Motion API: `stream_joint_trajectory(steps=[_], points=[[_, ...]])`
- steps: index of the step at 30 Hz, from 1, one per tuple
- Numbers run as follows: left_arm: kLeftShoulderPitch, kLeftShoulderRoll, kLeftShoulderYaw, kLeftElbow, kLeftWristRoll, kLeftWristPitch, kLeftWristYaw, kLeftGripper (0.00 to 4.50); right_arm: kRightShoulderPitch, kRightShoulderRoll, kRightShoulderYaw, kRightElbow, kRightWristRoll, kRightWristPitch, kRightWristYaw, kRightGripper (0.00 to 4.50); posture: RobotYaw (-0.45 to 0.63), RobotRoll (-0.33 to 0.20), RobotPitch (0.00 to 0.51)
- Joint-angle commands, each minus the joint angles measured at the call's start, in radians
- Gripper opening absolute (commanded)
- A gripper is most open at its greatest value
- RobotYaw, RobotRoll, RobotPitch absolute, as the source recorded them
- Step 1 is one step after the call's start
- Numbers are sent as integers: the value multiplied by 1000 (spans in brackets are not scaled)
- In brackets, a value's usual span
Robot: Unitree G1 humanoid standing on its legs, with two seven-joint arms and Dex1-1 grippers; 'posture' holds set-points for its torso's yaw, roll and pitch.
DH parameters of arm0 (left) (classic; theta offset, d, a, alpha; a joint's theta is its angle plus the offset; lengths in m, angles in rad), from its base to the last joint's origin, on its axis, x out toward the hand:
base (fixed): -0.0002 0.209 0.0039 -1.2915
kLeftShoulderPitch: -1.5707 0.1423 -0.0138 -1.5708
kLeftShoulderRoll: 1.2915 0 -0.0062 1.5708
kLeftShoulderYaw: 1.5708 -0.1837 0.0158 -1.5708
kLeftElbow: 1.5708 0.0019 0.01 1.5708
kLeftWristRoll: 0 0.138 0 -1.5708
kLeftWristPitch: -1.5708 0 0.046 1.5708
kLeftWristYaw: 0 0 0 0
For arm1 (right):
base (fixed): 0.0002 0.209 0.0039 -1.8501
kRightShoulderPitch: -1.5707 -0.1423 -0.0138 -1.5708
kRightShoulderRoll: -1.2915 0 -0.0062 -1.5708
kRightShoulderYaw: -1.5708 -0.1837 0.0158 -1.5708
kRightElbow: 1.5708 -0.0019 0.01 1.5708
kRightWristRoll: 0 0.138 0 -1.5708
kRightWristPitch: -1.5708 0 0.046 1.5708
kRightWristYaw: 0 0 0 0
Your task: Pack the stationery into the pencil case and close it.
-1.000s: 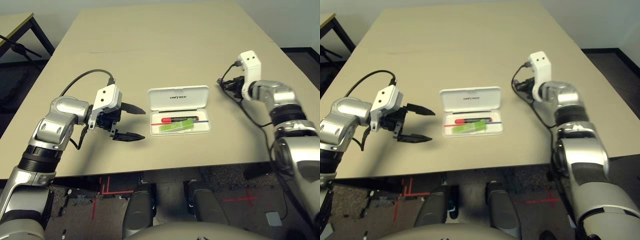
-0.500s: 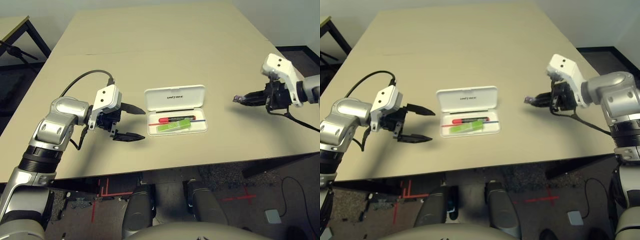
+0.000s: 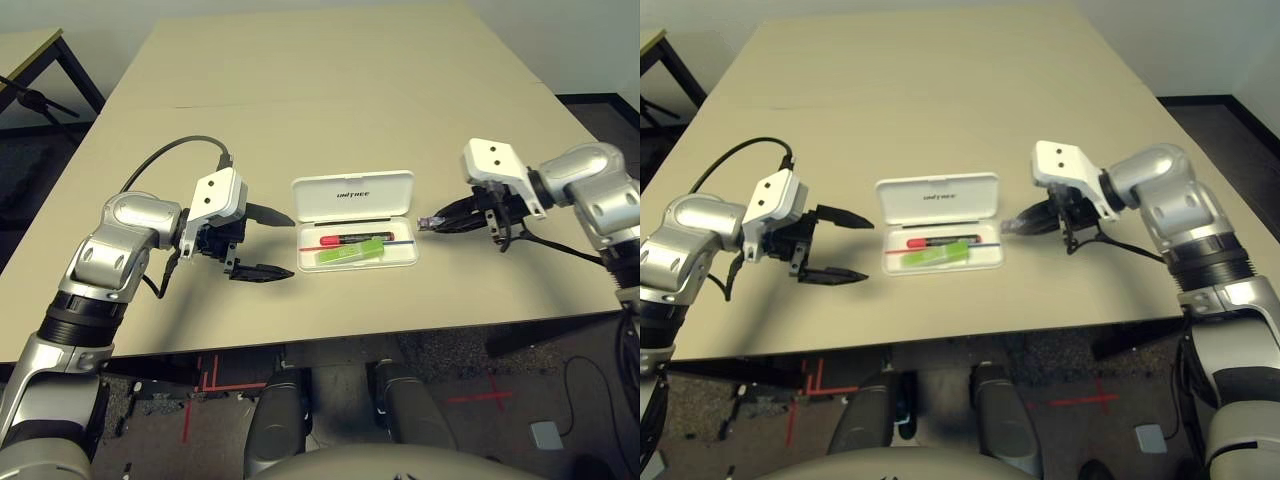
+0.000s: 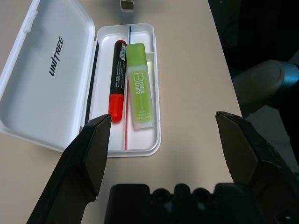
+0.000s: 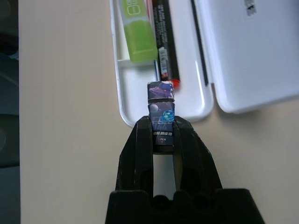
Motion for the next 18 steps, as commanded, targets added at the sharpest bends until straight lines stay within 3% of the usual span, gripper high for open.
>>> stream_joint_trajectory(steps=[1,18], points=[[13,5,6,-26,-12,8,8,4500,-16,27,26,43,-28,-57,7,318,23,0,112],[18,9,5,-24,-13,6,12,4500,-22,155,40,118,-66,-101,-21,318,26,0,116]])
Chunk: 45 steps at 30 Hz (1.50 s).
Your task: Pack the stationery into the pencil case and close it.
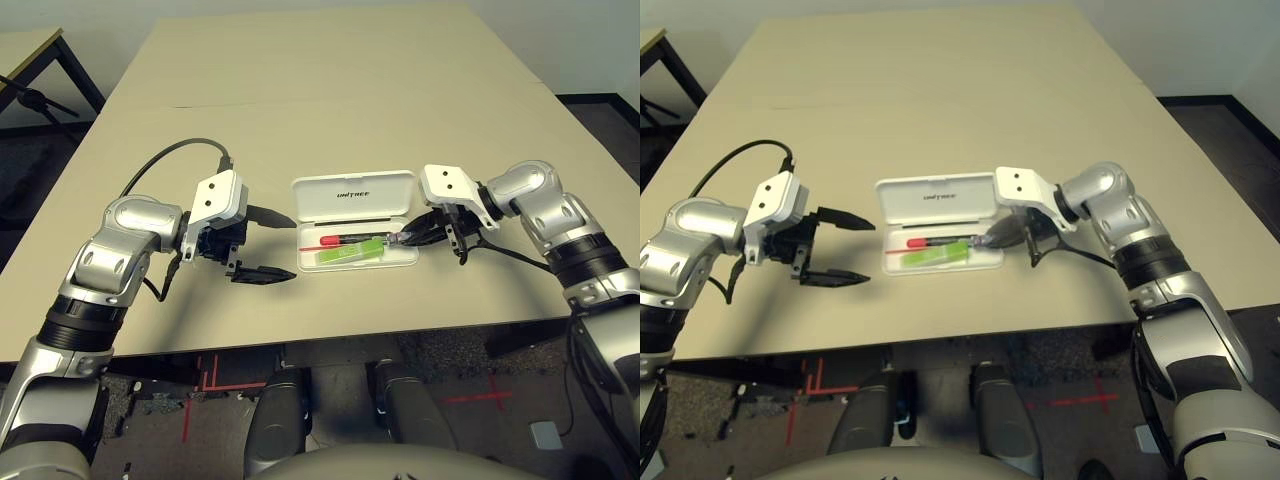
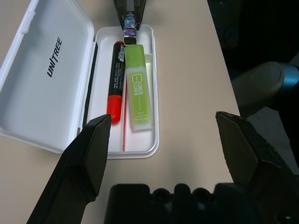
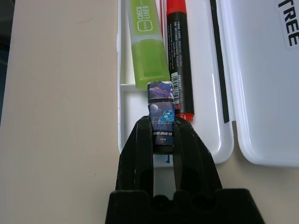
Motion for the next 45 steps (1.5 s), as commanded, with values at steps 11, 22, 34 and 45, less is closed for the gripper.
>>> stream_joint_trajectory(steps=[11,22,34,45], points=[[8,7,4,-8,-6,3,4,4500,20,45,23,1,-15,9,-7,318,30,0,118],[11,9,3,-4,-8,4,3,4500,39,7,18,-48,-4,53,44,317,26,0,123],[-9,16,-5,32,13,3,4,4500,50,-49,3,-146,29,128,101,3106,19,0,119],[-104,-11,12,191,59,-1,93,4500,33,-266,20,-193,335,186,132,4453,3,0,116]])
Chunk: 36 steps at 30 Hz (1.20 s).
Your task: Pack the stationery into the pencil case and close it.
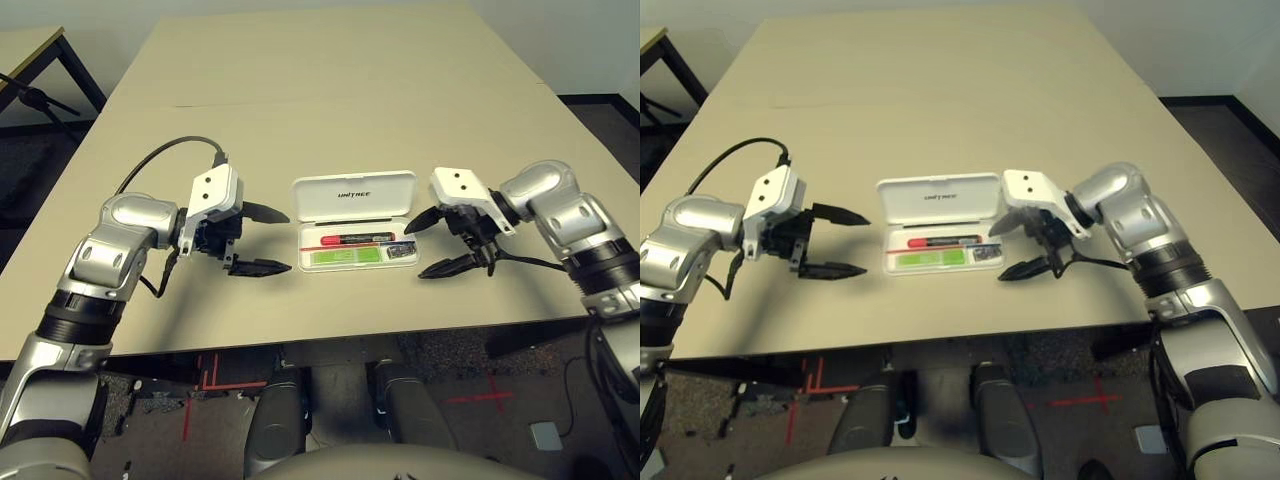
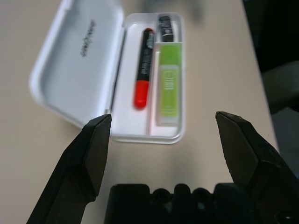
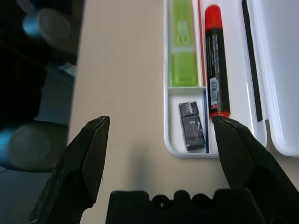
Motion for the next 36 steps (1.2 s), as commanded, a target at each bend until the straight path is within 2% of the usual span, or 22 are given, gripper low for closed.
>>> stream_joint_trajectory(steps=[1,3,6,9,12,16,25,36], points=[[-40,-5,16,76,32,3,45,4500,-8,-68,-6,19,79,-5,5,4453,-1,0,114],[-79,-7,23,132,37,11,62,4500,-5,-90,-35,57,78,-18,5,4453,0,0,112],[-141,-22,26,231,62,3,111,3873,22,-138,-78,70,154,-44,5,4500,-6,0,111],[-199,-47,20,350,117,-37,172,2711,51,-183,-103,89,242,-88,5,4500,-21,0,109],[-278,-91,30,499,146,-31,239,1587,62,-206,-117,131,256,-130,5,4500,-35,0,113],[-340,-117,13,635,202,-116,261,40,64,-215,-122,146,261,-149,5,4500,-51,0,119],[-434,-229,7,822,253,-213,278,40,69,-263,-127,161,272,-168,5,4500,-75,0,127],[-473,-299,-20,817,272,-235,178,40,82,-269,-145,136,270,-140,5,4500,-95,0,127]])
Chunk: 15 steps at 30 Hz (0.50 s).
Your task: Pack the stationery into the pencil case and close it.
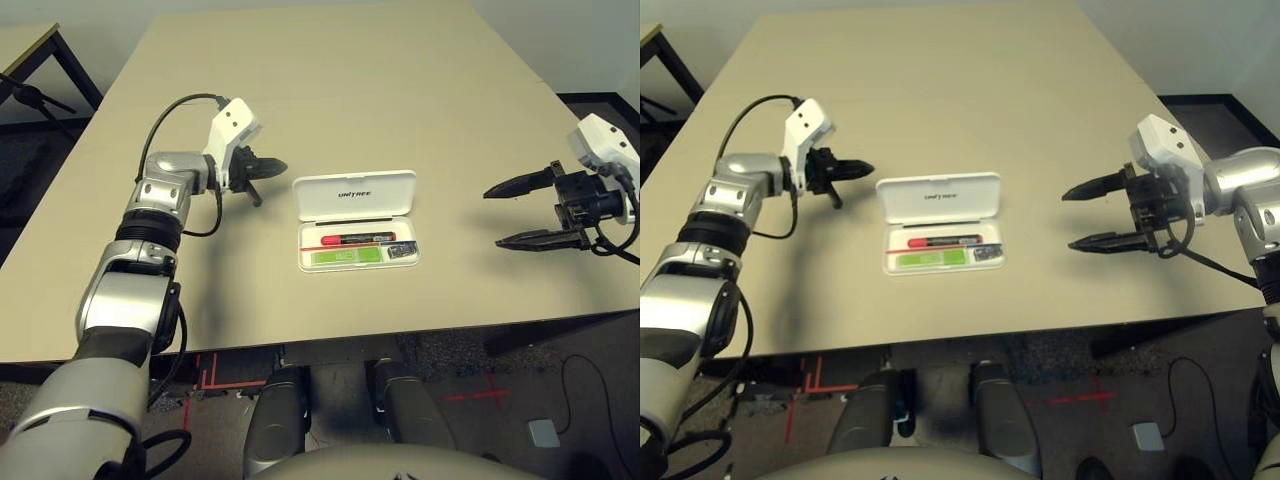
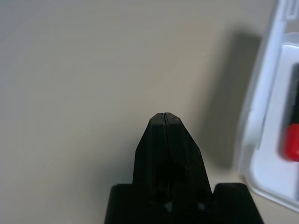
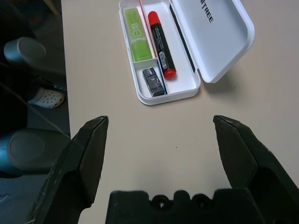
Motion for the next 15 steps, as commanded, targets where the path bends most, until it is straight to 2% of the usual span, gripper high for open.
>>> stream_joint_trajectory(steps=[1,9,15], points=[[-17,-16,-15,-14,19,-14,-34,40,13,-12,-24,-21,5,13,3,4500,-92,0,127],[76,-11,-80,-260,26,2,-124,40,4,18,-31,-21,-6,33,3,4500,-76,0,109],[167,-5,-117,-517,-5,112,-156,40,-13,44,-17,-2,-17,31,3,4500,-54,0,106]])
